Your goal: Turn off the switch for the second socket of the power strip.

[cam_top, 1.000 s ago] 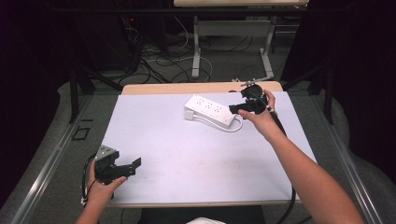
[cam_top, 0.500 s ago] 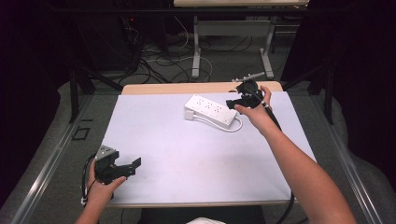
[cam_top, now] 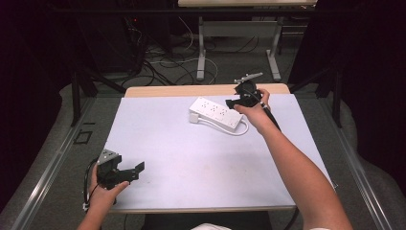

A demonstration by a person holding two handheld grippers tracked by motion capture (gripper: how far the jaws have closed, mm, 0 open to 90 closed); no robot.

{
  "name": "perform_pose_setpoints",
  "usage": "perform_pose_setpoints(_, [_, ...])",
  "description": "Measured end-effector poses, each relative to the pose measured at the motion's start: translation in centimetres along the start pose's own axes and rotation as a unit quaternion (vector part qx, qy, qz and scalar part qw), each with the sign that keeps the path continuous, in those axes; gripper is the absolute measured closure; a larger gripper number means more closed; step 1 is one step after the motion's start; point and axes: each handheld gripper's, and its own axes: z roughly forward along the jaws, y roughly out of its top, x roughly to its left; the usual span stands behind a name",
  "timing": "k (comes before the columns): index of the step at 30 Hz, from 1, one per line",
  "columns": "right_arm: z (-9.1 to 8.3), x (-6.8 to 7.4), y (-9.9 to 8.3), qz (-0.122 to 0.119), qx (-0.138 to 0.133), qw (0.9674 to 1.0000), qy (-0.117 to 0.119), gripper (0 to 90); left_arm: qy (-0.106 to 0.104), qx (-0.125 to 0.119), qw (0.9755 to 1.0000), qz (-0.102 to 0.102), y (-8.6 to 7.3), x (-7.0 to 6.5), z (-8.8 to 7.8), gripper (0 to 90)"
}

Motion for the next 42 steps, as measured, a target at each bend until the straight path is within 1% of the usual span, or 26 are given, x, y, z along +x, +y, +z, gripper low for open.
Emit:
perform_pose_setpoints(3, [0.3,0.2,0.1,-0.001,-0.001,1.0000,0.006,35.4,0.000,0.001,1.0000,-0.001,0.0,0.0,0.0,1.4])
perform_pose_setpoints(7, [0.9,0.4,0.1,-0.009,-0.007,0.9998,0.015,37.5,-0.002,0.002,1.0000,-0.002,0.0,0.0,0.0,1.4])
perform_pose_setpoints(12, [1.7,0.6,0.1,-0.011,-0.008,0.9996,0.024,39.9,-0.003,0.002,1.0000,-0.001,0.0,0.0,0.1,1.3])
perform_pose_setpoints(15, [2.2,0.6,0.1,-0.017,-0.008,0.9995,0.026,40.2,-0.003,0.003,1.0000,-0.002,0.0,0.1,0.1,1.4])
perform_pose_setpoints(17, [2.5,0.7,0.1,-0.014,-0.012,0.9995,0.028,40.2,-0.003,0.003,1.0000,-0.002,-0.1,0.1,0.1,1.3])
perform_pose_setpoints(18, [2.6,0.7,0.0,-0.018,-0.013,0.9993,0.032,40.2,-0.003,0.003,1.0000,-0.002,-0.1,0.1,0.1,1.3])
perform_pose_setpoints(19, [2.8,0.8,0.0,-0.016,-0.016,0.9992,0.035,40.2,-0.003,0.003,1.0000,-0.002,-0.1,0.1,0.1,1.4])
perform_pose_setpoints(23, [3.5,1.0,0.0,-0.023,-0.019,0.9988,0.039,40.2,-0.002,0.002,1.0000,-0.003,-0.1,0.1,0.1,1.3])
perform_pose_setpoints(25, [3.8,1.1,0.0,-0.024,-0.021,0.9988,0.036,40.2,-0.001,0.002,1.0000,-0.003,-0.1,0.1,0.1,1.4])
perform_pose_setpoints(27, [4.1,1.1,0.0,-0.020,-0.020,0.9989,0.037,40.4,-0.001,0.003,1.0000,-0.003,-0.1,0.1,0.1,1.3])
perform_pose_setpoints(31, [4.8,1.1,-0.2,-0.019,-0.016,0.9989,0.039,41.5,0.000,0.004,1.0000,-0.004,-0.1,0.2,0.1,1.4])
perform_pose_setpoints(35, [5.4,1.1,-0.3,-0.017,-0.018,0.9989,0.038,42.3,0.001,0.002,1.0000,-0.005,-0.2,0.2,0.0,1.4])
perform_pose_setpoints(39, [5.9,1.1,-0.4,-0.010,-0.027,0.9988,0.040,44.9,0.002,0.002,1.0000,-0.007,-0.2,0.3,0.0,1.3])
perform_pose_setpoints(41, [6.2,1.1,-0.5,-0.010,-0.035,0.9988,0.033,45.3,0.003,0.002,1.0000,-0.008,-0.3,0.3,-0.1,1.3])
perform_pose_setpoints(42, [6.3,1.2,-0.6,-0.007,-0.038,0.9986,0.036,46.9,0.003,0.002,1.0000,-0.009,-0.3,0.3,-0.1,1.3])
